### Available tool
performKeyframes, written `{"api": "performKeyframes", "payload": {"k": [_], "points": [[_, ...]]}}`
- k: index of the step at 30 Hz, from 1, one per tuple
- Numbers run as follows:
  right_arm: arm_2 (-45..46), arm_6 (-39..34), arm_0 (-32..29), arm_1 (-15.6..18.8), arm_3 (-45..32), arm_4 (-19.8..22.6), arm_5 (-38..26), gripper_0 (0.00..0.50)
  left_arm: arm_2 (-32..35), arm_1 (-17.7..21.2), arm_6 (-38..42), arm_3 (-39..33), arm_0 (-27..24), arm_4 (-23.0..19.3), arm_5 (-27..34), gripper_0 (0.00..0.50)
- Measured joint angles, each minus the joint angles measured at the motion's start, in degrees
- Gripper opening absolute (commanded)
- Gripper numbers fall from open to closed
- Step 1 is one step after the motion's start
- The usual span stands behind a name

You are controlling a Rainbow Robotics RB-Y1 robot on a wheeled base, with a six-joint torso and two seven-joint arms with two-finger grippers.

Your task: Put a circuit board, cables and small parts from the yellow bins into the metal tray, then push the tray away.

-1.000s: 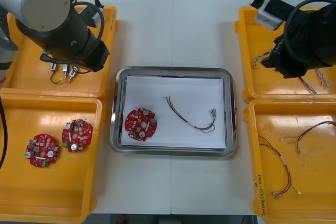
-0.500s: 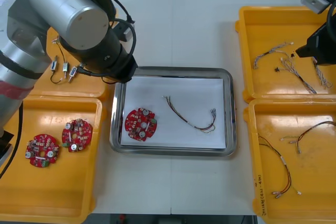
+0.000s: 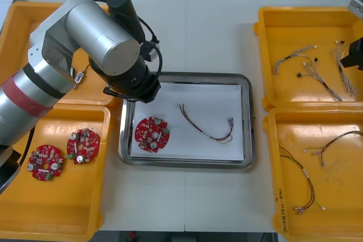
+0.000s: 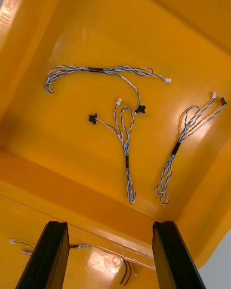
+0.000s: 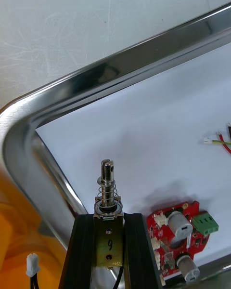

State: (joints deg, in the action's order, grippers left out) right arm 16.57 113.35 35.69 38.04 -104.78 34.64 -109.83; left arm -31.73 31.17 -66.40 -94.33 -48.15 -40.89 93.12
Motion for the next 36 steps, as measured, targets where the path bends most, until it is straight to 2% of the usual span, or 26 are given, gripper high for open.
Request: {"api": "performKeyframes", "payload": {"k": [17,18,19,20,21,22,24,27,36], "points": [[0.1,1.3,8.5,2.6,21.0,-3.5,0.0,0.500,-5.2,-0.8,0.7,6.0,-0.1,1.7,-6.8,0.006],[0.1,1.4,8.9,2.8,22.0,-3.5,0.0,0.500,-5.4,-0.8,0.7,6.1,-0.1,1.7,-6.9,0.022],[0.1,1.4,9.2,3.0,22.9,-3.7,0.0,0.500,-5.5,-0.8,0.7,6.3,-0.1,1.7,-6.9,0.116],[0.1,1.4,9.5,3.2,23.7,-3.9,0.0,0.500,-5.5,-0.9,0.8,6.3,-0.1,1.7,-6.9,0.165],[0.1,1.4,9.7,3.4,24.5,-4.0,0.0,0.500,-5.5,-0.9,0.8,6.3,-0.1,1.7,-6.9,0.294],[0.1,1.6,9.9,3.6,25.2,-4.2,0.0,0.500,-5.5,-0.9,1.0,6.3,-0.1,1.7,-6.9,0.352],[0.1,2.7,10.3,3.9,26.5,-4.4,0.0,0.500,-5.5,-0.9,1.8,6.3,-0.1,1.7,-6.9,0.500],[0.1,5.2,10.7,4.2,28.3,-4.8,0.0,0.500,-5.5,-0.9,3.2,6.3,-0.1,1.7,-7.0,0.500],[0.1,6.7,12.3,4.5,34.7,-6.1,0.7,0.500,-5.5,-0.9,3.8,6.2,-0.1,1.7,-6.9,0.500]]}}
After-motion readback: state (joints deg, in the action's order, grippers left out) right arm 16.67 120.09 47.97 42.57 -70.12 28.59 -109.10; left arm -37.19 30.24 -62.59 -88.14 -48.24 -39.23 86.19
